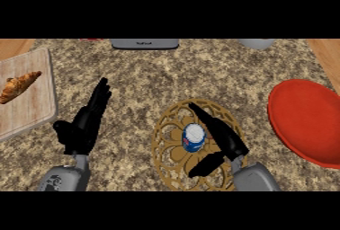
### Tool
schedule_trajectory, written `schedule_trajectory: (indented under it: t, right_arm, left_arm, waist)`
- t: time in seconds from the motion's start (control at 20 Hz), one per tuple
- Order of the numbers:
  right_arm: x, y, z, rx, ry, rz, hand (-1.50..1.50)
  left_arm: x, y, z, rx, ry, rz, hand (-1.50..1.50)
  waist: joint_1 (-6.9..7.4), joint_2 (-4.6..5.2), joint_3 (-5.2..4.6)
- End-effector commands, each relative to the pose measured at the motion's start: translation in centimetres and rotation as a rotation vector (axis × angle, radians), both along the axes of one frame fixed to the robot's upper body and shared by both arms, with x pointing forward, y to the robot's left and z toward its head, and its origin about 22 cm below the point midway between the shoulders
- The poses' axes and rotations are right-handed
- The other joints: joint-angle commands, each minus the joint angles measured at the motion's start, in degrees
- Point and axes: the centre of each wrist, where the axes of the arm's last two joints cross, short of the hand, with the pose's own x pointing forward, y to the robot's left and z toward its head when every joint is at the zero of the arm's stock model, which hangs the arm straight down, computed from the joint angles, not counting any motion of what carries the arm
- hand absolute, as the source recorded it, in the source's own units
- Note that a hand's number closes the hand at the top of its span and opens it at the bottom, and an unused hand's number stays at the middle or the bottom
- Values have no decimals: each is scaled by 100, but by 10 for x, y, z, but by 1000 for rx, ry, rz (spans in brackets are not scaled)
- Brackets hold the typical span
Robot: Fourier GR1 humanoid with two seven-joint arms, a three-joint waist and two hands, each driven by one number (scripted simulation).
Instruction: Pick the can from the placemat and place it in the bowl
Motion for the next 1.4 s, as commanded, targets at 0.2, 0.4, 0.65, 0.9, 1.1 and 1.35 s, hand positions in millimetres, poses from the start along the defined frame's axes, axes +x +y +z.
schedule_trajectory:
  t: [0.2, 0.4, 0.65, 0.9, 1.1, 1.35]
  right_arm:
    - [6, 20, -11, -20, 9, 111, 150]
    - [-5, 6, -12, -92, -84, 247, 150]
    - [-12, 38, -14, -60, -64, 249, 150]
    - [-46, 7, -24, -7, -69, 110, 150]
    - [-73, -32, -24, 62, -100, -179, 150]
    - [-113, -41, 13, 224, -312, -205, 150]
  left_arm:
    - [6, -9, 5, 7, -6, 2, 0]
    - [-11, 4, -3, -1, 8, 17, 0]
    - [-17, -1, -1, 3, -3, 5, 0]
    - [-2, 14, -1, 1, -1, 4, 0]
    - [-1, 10, -9, -1, 16, 51, 0]
    - [-9, 14, -6, 3, -25, 39, 0]
  waist:
    - [-1, 8, 2]
    - [8, 0, 2]
    - [3, 0, 2]
    - [-48, -6, 1]
    - [-238, -21, -2]
    - [-103, -19, 0]
